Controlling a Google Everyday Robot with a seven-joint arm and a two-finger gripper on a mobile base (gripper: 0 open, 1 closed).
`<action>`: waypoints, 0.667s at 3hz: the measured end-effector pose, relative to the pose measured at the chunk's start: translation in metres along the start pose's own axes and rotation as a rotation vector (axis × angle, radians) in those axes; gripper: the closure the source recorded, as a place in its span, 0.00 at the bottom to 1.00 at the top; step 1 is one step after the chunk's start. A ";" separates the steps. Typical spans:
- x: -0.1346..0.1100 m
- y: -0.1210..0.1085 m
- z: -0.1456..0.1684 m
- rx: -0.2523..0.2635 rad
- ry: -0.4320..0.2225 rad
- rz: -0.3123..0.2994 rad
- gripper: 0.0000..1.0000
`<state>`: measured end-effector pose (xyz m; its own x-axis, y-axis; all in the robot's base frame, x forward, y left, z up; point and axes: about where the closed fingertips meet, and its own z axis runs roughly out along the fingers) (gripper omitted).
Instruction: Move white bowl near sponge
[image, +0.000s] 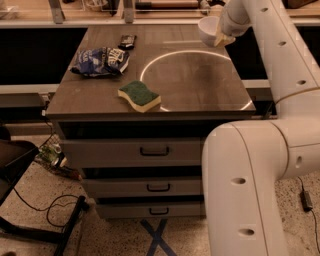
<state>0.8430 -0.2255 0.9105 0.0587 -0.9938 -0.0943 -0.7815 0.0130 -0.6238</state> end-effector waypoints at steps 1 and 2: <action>0.020 0.003 -0.040 -0.008 0.021 0.003 1.00; 0.023 0.001 -0.077 -0.002 0.026 -0.020 1.00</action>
Offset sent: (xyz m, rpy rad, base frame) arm -0.0896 -0.0412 0.1048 -0.0581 -0.0237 0.0164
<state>0.7951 -0.2569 0.9675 0.0582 -0.9964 -0.0616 -0.7815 -0.0070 -0.6238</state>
